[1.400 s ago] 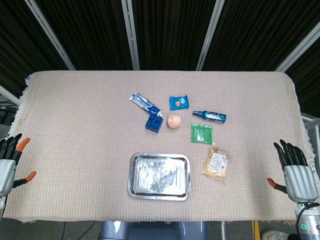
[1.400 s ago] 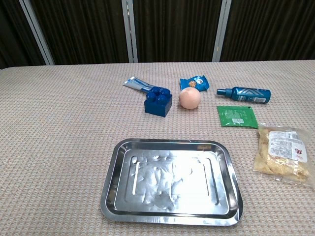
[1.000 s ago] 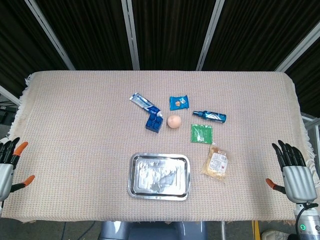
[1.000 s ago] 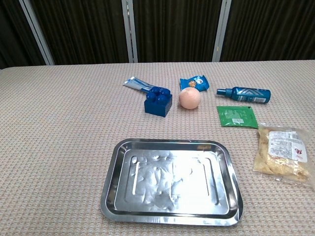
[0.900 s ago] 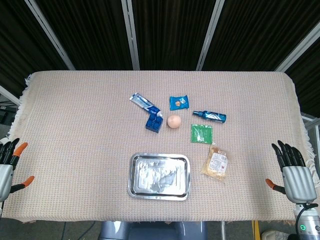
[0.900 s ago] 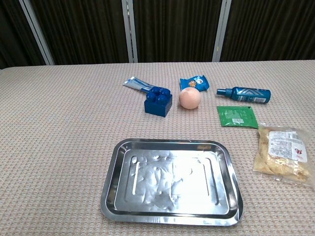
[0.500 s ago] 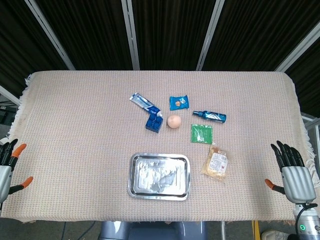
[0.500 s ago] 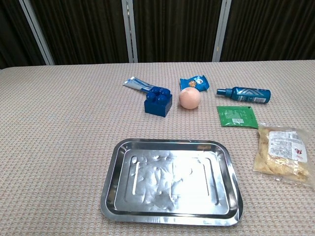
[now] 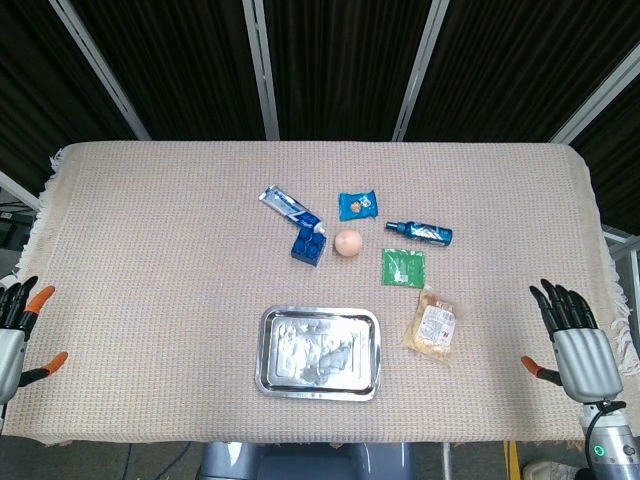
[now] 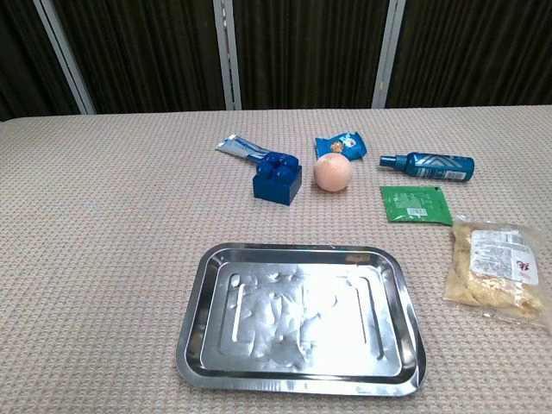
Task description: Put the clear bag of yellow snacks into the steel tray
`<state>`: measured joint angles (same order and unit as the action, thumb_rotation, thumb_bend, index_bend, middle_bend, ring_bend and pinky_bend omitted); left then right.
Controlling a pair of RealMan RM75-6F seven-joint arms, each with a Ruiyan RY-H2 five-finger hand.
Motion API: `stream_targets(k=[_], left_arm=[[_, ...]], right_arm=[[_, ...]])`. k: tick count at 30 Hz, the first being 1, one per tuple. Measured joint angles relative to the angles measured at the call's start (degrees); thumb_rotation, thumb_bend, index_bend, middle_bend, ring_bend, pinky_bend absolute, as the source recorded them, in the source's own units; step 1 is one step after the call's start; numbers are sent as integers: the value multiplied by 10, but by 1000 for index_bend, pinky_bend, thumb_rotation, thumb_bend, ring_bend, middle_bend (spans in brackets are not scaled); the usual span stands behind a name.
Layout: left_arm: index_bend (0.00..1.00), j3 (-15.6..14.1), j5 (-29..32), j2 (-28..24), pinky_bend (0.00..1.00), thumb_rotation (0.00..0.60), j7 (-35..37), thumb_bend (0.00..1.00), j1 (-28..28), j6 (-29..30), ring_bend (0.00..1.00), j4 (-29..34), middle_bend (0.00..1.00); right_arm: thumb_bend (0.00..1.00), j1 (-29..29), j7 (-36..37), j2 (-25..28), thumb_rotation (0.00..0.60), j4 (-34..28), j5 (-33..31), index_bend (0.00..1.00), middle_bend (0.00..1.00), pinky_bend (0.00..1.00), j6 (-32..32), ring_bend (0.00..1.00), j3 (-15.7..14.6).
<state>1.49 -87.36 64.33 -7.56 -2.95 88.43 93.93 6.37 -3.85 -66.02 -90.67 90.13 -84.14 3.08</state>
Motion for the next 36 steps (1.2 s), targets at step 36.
stream_targets(k=[36], left_arm=[[92, 5, 32, 1, 0, 600, 7, 120, -12, -39, 0, -9, 0]], right_arm=[[0, 258, -154, -75, 600, -40, -163, 0, 0, 85, 393, 0, 16]])
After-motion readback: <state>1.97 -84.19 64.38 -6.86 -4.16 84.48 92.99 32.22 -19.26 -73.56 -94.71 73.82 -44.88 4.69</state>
